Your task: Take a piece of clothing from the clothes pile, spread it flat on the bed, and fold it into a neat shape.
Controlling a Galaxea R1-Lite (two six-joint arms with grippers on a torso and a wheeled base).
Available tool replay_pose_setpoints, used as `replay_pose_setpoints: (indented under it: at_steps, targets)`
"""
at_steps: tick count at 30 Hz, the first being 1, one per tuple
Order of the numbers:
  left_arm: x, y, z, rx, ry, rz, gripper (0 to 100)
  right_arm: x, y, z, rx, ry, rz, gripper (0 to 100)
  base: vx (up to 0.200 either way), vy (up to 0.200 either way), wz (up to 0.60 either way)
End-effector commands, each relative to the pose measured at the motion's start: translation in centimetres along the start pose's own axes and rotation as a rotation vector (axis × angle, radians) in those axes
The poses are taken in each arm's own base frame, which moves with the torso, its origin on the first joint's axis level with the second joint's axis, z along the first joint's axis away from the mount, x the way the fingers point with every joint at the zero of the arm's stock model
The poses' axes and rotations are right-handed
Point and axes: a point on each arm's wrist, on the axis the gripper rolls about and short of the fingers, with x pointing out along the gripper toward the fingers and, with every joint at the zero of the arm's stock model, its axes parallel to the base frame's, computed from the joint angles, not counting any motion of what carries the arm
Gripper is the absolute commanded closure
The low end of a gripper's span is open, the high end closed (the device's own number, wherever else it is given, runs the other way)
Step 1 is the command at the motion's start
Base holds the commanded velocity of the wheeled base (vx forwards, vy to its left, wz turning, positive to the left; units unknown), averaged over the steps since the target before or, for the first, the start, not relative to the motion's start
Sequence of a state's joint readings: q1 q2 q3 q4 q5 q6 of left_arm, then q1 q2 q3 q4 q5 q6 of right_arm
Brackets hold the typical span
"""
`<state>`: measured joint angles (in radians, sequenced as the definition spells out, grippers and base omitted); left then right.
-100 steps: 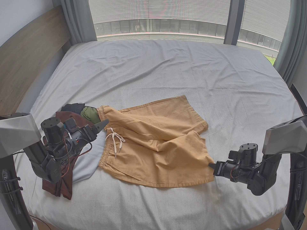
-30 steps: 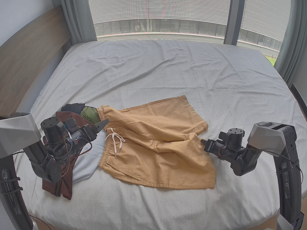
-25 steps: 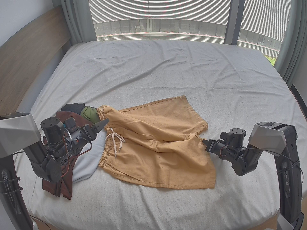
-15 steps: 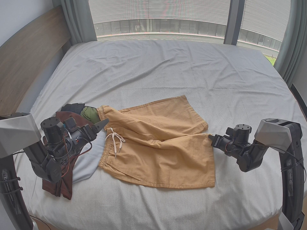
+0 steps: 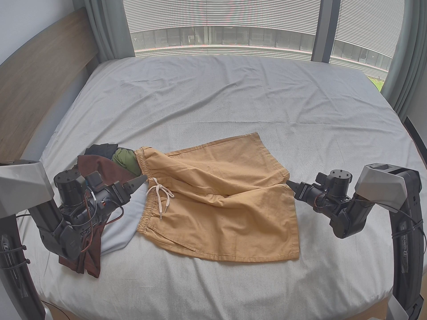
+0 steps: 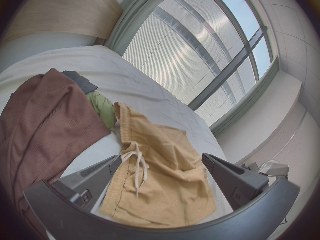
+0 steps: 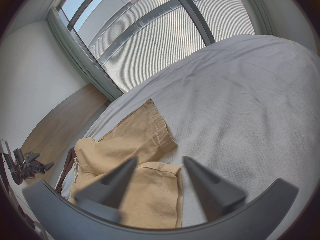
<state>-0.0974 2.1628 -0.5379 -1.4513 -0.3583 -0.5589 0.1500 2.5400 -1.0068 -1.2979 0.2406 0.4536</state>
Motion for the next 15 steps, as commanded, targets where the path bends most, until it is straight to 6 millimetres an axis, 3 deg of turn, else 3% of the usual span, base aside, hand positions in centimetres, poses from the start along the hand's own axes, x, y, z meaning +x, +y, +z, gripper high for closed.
replay_pose_setpoints:
  at_steps: [1, 5, 15]
  targets:
    - [-2.1, 0.6, -0.7, 0.003, 0.038, 0.053, 0, -1.1, 0.2, 1.1, -0.005, -0.037, 0.002, 0, 0.000, 0.000, 0.00]
    - [-2.8, 1.9, -1.4, 0.038, 0.075, 0.093, 0, -2.3, 0.1, 2.2, -0.014, -0.085, 0.004, 0, 0.000, 0.000, 0.00]
    - [-2.8, 3.6, -4.5, -0.015, 0.196, 0.153, 0, -3.2, 0.6, 2.0, -0.030, -0.127, 0.032, 0, 0.000, 0.000, 0.00]
